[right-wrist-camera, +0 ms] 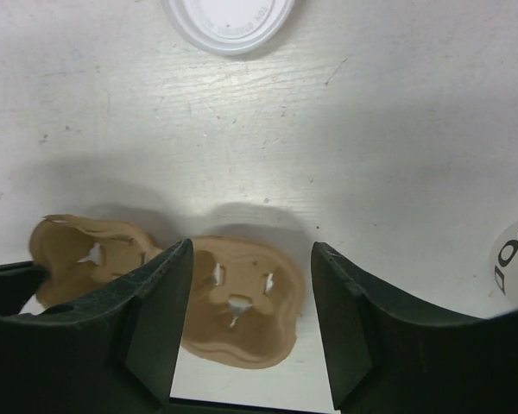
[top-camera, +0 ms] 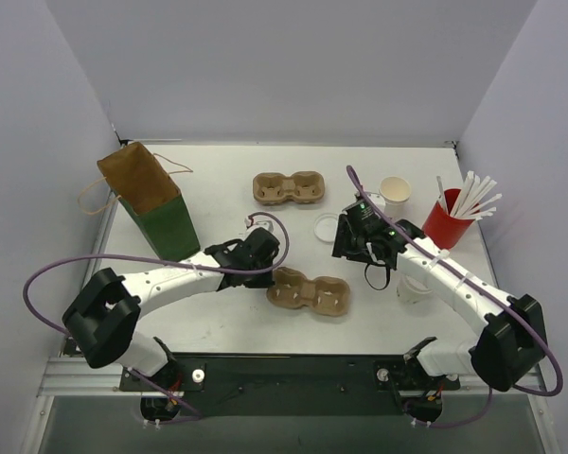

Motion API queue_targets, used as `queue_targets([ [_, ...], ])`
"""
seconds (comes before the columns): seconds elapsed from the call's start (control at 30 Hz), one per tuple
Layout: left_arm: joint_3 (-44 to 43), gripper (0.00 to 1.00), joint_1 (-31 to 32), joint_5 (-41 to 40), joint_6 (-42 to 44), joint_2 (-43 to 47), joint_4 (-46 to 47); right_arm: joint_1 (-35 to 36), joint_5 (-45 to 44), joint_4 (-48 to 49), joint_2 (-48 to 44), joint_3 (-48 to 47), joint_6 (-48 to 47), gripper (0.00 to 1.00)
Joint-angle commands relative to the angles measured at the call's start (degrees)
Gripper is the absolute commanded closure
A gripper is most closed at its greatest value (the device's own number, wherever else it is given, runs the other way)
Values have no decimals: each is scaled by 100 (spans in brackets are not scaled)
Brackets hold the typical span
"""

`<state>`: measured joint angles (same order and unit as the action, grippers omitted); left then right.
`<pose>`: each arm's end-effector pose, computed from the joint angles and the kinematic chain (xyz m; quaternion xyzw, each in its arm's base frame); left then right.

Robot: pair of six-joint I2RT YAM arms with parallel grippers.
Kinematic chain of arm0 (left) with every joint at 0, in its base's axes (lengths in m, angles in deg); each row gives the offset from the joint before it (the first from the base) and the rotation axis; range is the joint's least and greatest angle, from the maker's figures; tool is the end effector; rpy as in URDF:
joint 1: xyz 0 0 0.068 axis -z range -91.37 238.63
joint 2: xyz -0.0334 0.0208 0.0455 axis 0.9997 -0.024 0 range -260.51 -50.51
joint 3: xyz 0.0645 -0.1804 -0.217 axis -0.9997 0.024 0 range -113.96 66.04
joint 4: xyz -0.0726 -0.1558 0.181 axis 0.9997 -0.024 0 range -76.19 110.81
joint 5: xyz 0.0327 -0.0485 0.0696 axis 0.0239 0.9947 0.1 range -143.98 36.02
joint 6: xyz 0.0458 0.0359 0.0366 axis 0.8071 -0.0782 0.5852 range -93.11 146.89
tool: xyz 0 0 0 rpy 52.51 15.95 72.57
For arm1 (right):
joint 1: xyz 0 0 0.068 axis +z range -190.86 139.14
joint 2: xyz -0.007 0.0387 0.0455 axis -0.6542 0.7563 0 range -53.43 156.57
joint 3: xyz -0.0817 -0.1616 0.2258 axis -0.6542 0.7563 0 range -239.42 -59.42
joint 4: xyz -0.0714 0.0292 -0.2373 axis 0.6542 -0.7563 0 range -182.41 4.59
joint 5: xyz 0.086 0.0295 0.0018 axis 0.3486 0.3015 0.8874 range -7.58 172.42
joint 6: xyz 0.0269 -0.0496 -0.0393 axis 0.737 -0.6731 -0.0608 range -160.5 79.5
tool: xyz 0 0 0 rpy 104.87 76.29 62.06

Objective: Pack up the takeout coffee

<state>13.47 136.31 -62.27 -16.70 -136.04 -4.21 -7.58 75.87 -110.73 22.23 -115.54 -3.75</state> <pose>0.2040 -0.2120 0.2084 0.0143 0.9588 -0.1480 0.2420 0.2384 0.1488 0.2736 0.0499 0.9208 0.1767 0.3440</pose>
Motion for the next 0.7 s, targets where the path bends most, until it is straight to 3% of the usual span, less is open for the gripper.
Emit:
queue_targets([
  [0.0,55,91,320,-672,-826,555,559,467,-241,-280,-350,-136,402,47],
  [0.07,46,77,391,-770,-1010,669,489,705,-294,-350,-332,-145,701,46],
  [0.13,55,75,426,-840,-1081,809,480,1056,-513,-490,-289,-154,1112,45],
  [0.2,-7,62,409,-893,-1037,881,367,1250,-663,-640,-262,-128,1464,44],
  [0.3,-217,52,374,-919,-827,951,199,1672,-1014,-641,-288,118,2063,43],
  [0.4,-393,47,330,-928,-668,1030,50,1857,-1129,-492,-88,198,2213,42],
  [0.67,-894,46,-460,-516,-36,1460,-372,1919,-1042,-316,608,154,2635,41],
])
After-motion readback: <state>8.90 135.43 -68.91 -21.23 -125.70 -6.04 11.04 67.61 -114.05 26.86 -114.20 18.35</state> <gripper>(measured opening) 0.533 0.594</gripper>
